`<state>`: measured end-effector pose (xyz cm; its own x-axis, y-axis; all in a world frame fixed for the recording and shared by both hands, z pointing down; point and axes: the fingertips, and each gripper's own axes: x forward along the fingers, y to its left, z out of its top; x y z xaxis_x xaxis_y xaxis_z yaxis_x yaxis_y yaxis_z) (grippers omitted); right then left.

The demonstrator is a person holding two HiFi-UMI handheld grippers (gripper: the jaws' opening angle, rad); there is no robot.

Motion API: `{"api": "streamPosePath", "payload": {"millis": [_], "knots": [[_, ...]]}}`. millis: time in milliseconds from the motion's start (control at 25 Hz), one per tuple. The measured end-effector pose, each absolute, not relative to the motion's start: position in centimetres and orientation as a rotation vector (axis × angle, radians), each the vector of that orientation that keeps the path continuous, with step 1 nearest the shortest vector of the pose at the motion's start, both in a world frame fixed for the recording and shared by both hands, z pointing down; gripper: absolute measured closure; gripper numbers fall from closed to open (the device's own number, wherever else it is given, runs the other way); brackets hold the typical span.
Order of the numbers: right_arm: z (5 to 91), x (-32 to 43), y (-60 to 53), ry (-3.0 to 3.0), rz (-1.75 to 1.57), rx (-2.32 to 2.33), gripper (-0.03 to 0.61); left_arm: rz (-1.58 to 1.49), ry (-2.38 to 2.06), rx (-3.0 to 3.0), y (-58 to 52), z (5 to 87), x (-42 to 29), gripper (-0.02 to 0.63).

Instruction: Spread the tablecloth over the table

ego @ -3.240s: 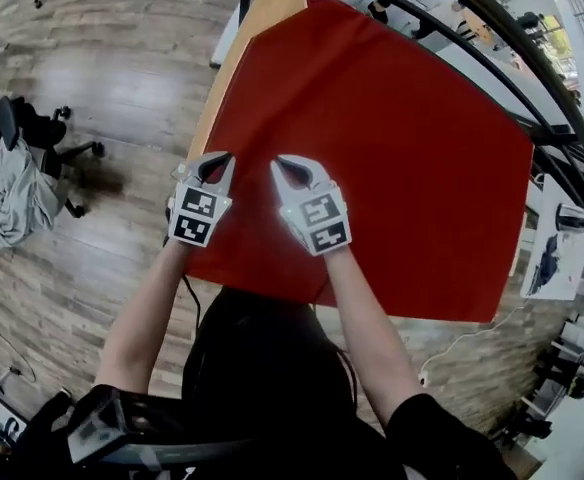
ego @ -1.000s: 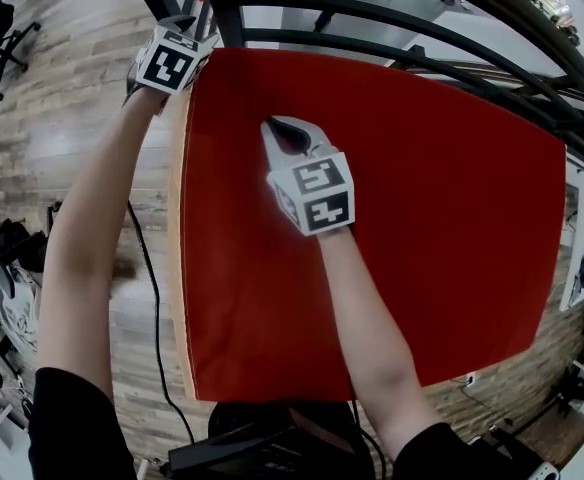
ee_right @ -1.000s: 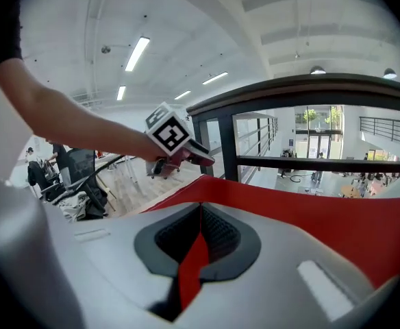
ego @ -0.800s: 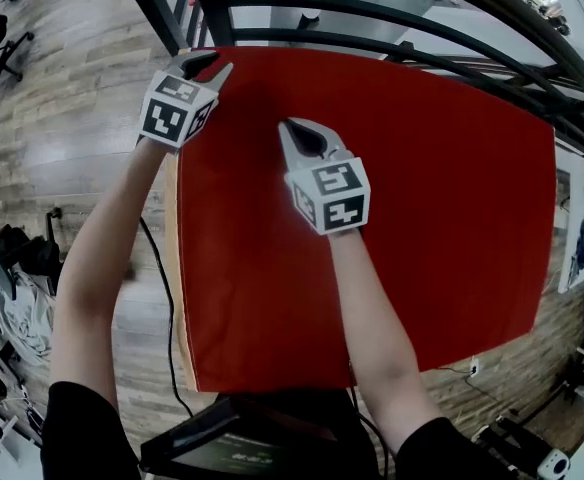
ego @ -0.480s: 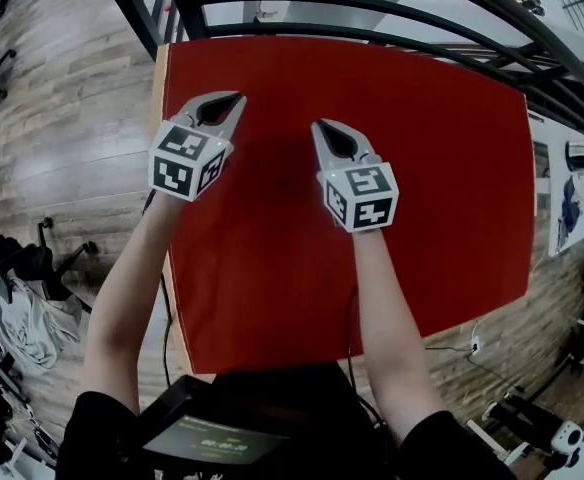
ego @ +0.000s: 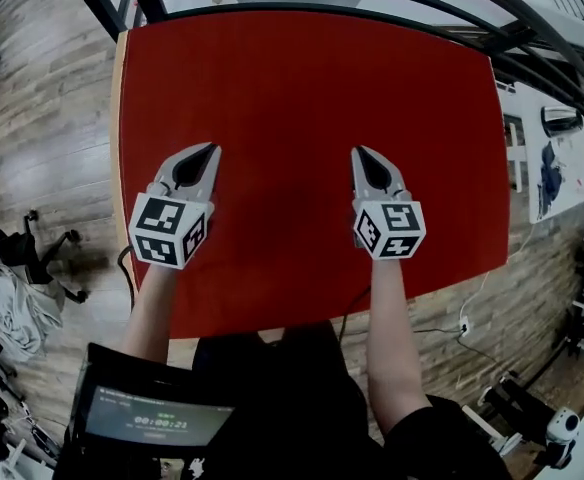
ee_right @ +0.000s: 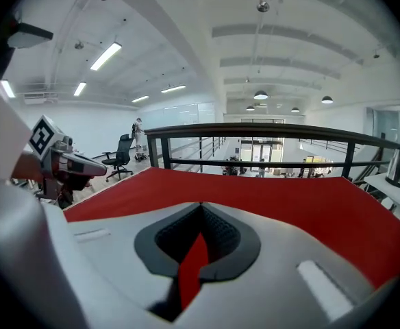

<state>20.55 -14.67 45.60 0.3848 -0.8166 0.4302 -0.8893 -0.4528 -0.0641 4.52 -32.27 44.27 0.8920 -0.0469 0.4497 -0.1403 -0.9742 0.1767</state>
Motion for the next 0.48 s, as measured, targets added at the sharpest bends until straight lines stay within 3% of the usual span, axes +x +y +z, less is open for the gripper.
{"api": "streamPosePath", "payload": {"millis": [480], "knots": [[46.0, 27.0, 0.6, -1.716, 0.623, 2.388, 0.569, 0.721, -0.577, 2.800, -14.9, 46.8, 8.5, 0.607]]}}
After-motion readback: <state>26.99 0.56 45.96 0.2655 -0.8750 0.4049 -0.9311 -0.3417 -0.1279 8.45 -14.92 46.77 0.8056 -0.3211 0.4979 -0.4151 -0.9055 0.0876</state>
